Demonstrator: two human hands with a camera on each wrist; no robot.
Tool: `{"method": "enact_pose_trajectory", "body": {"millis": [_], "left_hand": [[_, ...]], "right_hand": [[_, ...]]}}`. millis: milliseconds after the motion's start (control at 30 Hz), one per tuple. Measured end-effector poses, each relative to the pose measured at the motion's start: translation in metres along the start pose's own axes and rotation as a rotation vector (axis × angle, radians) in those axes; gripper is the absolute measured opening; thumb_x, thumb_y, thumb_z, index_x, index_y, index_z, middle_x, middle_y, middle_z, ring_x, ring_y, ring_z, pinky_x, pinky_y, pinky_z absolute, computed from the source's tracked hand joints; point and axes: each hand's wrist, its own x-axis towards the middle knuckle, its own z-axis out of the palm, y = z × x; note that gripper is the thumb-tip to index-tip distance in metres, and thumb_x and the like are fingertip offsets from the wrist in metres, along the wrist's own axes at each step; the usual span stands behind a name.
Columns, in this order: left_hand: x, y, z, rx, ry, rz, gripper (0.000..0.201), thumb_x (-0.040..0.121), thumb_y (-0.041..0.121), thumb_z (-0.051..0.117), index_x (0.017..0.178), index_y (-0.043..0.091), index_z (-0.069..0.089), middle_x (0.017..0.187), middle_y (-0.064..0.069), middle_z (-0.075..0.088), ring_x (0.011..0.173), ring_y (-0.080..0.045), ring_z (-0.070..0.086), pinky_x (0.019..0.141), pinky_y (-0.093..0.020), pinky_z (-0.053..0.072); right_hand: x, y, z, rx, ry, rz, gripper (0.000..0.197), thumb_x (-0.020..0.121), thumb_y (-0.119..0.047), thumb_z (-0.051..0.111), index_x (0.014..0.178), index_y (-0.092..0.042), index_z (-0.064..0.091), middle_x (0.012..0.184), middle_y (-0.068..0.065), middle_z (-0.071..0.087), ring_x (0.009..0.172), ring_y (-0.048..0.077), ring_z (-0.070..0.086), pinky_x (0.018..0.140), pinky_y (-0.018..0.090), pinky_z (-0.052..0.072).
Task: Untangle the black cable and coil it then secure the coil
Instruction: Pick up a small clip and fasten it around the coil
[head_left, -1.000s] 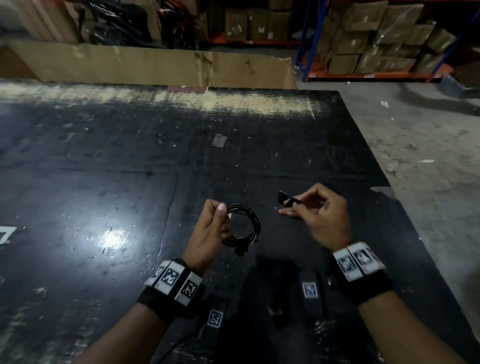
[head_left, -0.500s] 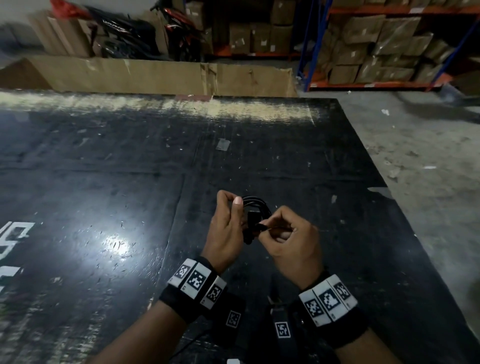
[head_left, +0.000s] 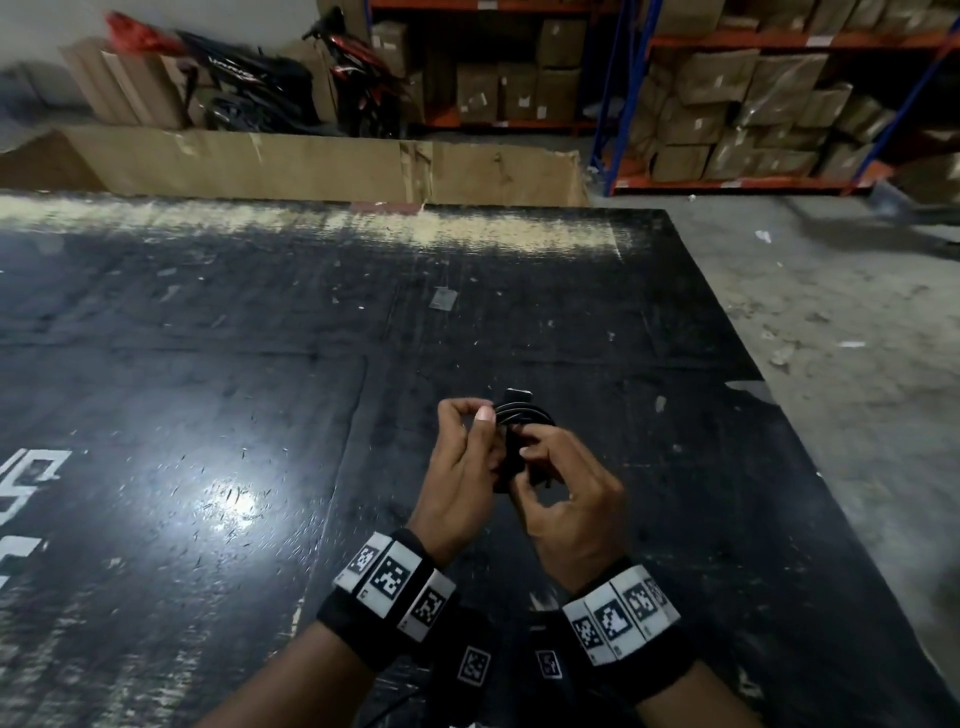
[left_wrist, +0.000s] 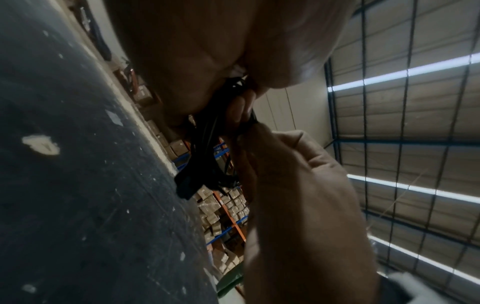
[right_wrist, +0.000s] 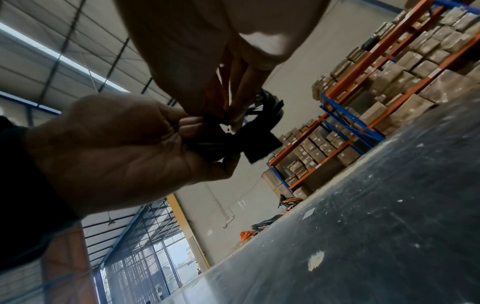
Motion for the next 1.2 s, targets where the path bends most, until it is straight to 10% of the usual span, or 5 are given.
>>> {"method": "enact_pose_trajectory", "body": {"millis": [467, 633, 833, 1033, 1200], "left_hand": [[-0.004, 0.011, 0.003, 0.008, -0.056, 0.147, 0.030, 0.111, 0.028, 0.036, 0.111, 0.008, 0.059, 0.080, -0.005, 0.065, 0.069, -0.015, 0.063, 0.058, -0.035, 0.053], [-0.010, 0.010, -0.001, 0.071, -0.041, 0.218, 0.029, 0.110, 0.025, 0.036, 0.112, 0.013, 0.062, 0.065, 0.011, 0.049, 0.058, -0.005, 0.044, 0.057, -0.017, 0.049], [-0.017, 0.015, -0.008, 0.092, -0.139, 0.260, 0.028, 0.110, 0.028, 0.037, 0.118, 0.015, 0.061, 0.089, -0.023, 0.063, 0.077, -0.051, 0.061, 0.078, -0.053, 0.064], [-0.021, 0.019, -0.015, 0.172, -0.234, 0.257, 0.019, 0.110, 0.010, 0.035, 0.118, 0.002, 0.049, 0.081, 0.025, 0.067, 0.070, 0.003, 0.065, 0.075, -0.036, 0.063], [-0.017, 0.015, -0.022, 0.260, -0.251, 0.246, 0.015, 0.108, 0.029, 0.039, 0.107, 0.017, 0.047, 0.065, 0.003, 0.046, 0.056, -0.016, 0.042, 0.050, -0.053, 0.046]], "right_hand": [[0.008, -0.003, -0.009, -0.008, 0.046, -0.064, 0.017, 0.083, -0.001, 0.075, 0.100, -0.007, 0.075, 0.099, 0.002, 0.077, 0.087, 0.011, 0.074, 0.076, 0.025, 0.061], [0.020, -0.010, -0.028, 0.003, 0.053, -0.034, 0.007, 0.085, -0.007, 0.077, 0.088, -0.011, 0.074, 0.093, -0.002, 0.070, 0.080, 0.008, 0.067, 0.067, 0.020, 0.053], [0.045, 0.006, -0.048, 0.396, -0.218, 0.346, 0.006, 0.083, -0.005, 0.079, 0.086, -0.010, 0.075, 0.105, 0.001, 0.079, 0.100, 0.012, 0.074, 0.084, 0.033, 0.058], [0.045, 0.010, -0.047, 0.489, -0.172, 0.410, 0.010, 0.074, 0.000, 0.084, 0.083, -0.002, 0.081, 0.089, 0.009, 0.082, 0.087, 0.024, 0.079, 0.085, 0.040, 0.062], [0.040, 0.007, -0.043, 0.378, -0.170, 0.280, 0.010, 0.075, -0.006, 0.086, 0.084, -0.008, 0.083, 0.089, 0.003, 0.082, 0.087, 0.017, 0.079, 0.085, 0.044, 0.062]]}}
